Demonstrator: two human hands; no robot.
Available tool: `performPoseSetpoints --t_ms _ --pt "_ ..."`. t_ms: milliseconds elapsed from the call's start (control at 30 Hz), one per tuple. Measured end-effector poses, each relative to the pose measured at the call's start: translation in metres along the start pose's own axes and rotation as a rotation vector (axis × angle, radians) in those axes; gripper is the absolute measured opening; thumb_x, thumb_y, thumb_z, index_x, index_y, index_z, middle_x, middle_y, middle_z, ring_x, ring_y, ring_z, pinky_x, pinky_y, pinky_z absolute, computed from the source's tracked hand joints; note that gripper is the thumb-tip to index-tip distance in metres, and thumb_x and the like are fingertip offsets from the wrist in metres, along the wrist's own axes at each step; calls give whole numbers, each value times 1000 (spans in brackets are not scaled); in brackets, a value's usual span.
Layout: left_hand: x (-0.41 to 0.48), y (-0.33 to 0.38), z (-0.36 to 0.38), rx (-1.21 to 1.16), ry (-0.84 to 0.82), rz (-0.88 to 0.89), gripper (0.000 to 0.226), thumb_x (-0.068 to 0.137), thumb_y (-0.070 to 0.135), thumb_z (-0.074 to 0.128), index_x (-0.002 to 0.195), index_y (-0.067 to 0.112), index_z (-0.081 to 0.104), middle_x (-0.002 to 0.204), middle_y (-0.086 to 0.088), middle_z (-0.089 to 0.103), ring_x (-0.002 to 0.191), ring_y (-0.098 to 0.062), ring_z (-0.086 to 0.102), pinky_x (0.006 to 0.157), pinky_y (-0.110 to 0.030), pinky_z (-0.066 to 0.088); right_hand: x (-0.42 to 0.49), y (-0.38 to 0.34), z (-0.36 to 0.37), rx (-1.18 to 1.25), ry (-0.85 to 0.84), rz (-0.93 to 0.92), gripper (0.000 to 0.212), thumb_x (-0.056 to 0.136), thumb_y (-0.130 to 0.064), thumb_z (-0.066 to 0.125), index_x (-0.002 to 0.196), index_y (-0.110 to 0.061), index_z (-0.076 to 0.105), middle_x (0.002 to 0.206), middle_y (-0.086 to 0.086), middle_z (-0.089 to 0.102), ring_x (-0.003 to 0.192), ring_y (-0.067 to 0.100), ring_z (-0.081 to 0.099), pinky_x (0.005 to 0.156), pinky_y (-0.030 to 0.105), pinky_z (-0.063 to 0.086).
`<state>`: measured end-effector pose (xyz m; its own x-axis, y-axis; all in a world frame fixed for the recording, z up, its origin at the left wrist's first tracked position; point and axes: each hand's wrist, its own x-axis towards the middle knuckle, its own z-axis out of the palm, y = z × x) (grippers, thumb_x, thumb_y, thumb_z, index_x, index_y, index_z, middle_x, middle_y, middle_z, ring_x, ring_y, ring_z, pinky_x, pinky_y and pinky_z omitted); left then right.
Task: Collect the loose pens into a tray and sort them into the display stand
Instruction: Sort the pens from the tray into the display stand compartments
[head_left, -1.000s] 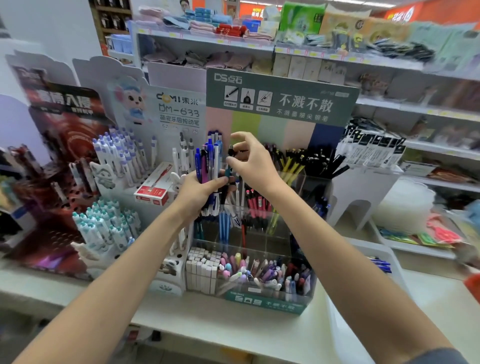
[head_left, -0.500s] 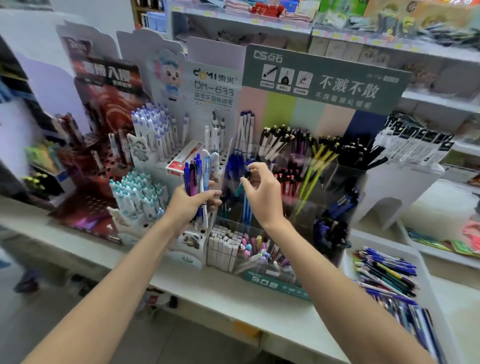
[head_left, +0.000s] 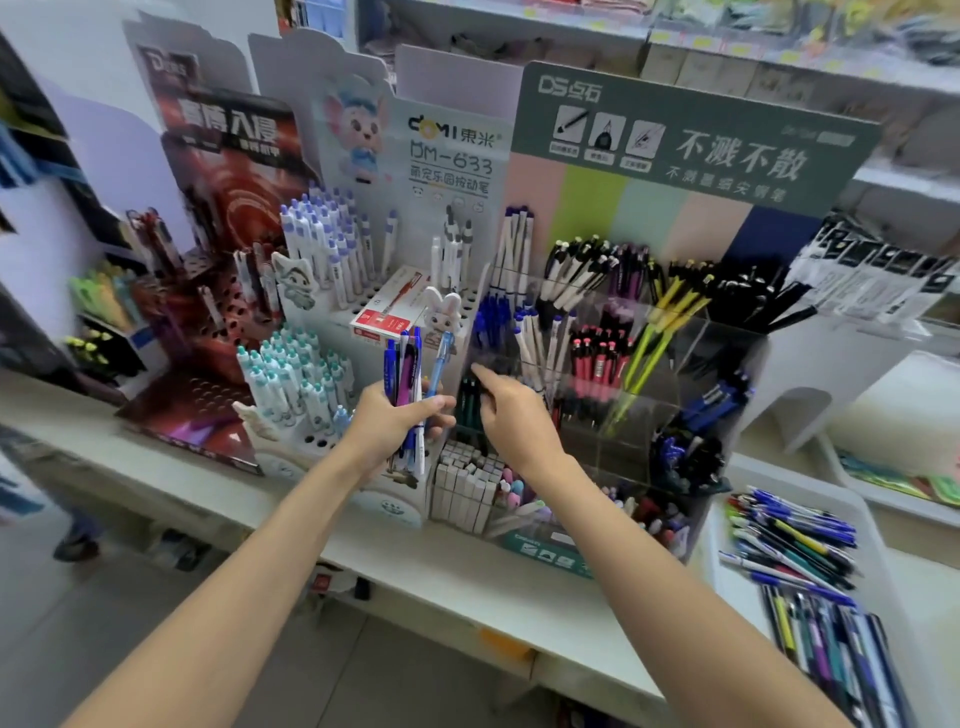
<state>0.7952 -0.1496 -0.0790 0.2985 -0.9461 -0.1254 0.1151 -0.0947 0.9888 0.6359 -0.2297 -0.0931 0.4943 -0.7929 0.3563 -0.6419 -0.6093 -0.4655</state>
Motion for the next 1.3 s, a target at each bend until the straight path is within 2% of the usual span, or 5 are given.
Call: performPoseSetpoints --t_ms 333,533,700,900,1300 --pt "6 24 68 -64 -177 0 14 90 4 67 104 3 67 91 -12 77 83 -24 75 70 -29 61 11 -2 -77 465 230 143 39 90 -13 69 127 -14 58 94 -5 65 86 3 63 78 17 52" --pt "18 20 77 -5 -188 -15 18 92 5 67 107 -6 65 96 -17 75 84 -25 75 65 -24 59 -7 43 -119 608 454 305 23 87 -12 72 103 -19 56 98 6 66 90 20 69 79 43 60" --pt "31 18 85 12 0 23 4 91 6 68 95 5 67 88 -16 73 67 -11 71 61 -21 56 -24 66 -133 388 174 381 21 85 -21 76 86 -8 58 85 10 69 76 21 69 74 46 59" --pt "39 29 94 49 33 125 5 91 4 67 96 1 68 87 -15 72 60 -8 66 60 -18 56 -33 54 -117 79 -283 290 37 92 -26 68 128 -21 64 115 -6 69 103 9 62 91 26 49" --pt "30 23 69 11 -119 94 28 99 16 59 125 19 49 101 -7 76 63 -13 63 69 -30 56 -24 36 -77 188 150 46 96 93 -5 62 157 -34 -3 92 -1 59 65 17 55 66 32 52"
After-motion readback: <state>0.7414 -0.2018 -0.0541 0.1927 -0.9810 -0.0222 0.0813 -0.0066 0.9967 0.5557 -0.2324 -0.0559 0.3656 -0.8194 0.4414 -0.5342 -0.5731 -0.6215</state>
